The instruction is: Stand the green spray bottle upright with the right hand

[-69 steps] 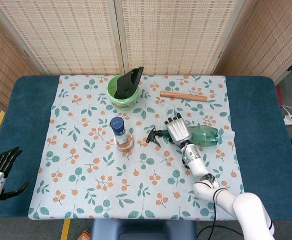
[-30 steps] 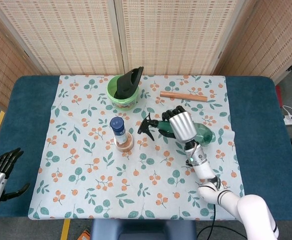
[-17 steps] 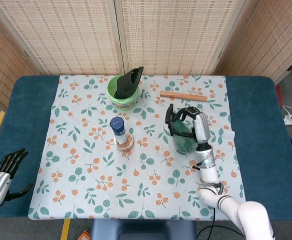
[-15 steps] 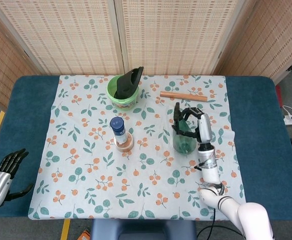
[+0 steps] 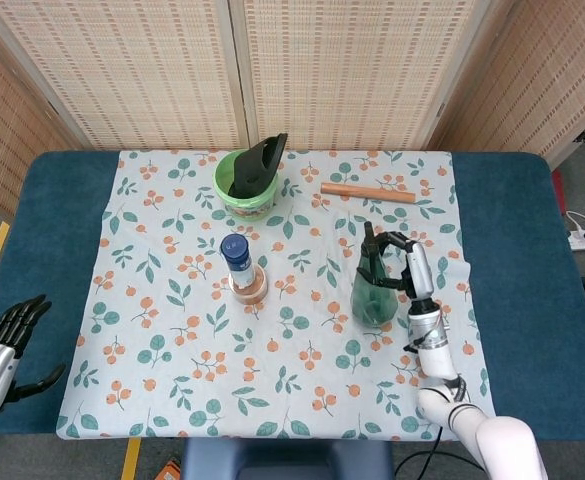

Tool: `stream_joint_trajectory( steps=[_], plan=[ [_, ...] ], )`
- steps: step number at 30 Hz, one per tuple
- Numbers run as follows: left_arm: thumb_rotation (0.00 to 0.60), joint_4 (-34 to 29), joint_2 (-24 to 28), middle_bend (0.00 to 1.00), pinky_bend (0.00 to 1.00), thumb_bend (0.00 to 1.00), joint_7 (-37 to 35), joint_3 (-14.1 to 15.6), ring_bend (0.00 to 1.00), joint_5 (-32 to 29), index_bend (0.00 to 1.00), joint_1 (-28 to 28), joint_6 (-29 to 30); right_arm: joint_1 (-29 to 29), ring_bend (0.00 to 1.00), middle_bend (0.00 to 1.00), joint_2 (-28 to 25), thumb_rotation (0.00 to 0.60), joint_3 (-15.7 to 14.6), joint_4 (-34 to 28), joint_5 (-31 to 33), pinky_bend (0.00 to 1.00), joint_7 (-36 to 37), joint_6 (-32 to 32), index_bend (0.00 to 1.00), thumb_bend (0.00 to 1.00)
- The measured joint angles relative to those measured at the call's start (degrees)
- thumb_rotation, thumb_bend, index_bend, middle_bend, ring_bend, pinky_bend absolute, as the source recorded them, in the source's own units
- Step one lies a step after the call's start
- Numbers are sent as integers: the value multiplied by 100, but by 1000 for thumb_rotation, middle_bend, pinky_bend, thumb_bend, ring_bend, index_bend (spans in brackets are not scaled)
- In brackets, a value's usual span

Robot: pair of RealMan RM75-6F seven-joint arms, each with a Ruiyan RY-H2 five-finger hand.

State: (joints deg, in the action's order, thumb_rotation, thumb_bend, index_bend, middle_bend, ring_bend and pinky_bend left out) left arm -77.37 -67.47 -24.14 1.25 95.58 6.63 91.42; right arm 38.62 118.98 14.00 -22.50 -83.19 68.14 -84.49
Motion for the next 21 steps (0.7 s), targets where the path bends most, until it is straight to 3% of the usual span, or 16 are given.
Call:
stream_joint_trajectory(
  steps=[10, 15, 21],
  plan=[
    [600, 44, -28, 0, 0, 225, -48, 7, 0, 35, 0, -11, 64, -45, 650, 647, 90, 600, -87, 168, -67, 440, 7, -160, 794, 191],
    [600, 25, -40, 0, 0, 225, -4, 33, 0, 99, 0, -14, 103, -160, 598, 647, 96, 600, -185, 206, -141, 440, 32, -373, 732, 31],
    [600, -15, -35, 0, 0, 224, 46, 52, 0, 136, 0, -13, 124, -347, 540, 646, 66, 600, -396, 245, -299, 438, 19, -567, 637, 0]
  ],
)
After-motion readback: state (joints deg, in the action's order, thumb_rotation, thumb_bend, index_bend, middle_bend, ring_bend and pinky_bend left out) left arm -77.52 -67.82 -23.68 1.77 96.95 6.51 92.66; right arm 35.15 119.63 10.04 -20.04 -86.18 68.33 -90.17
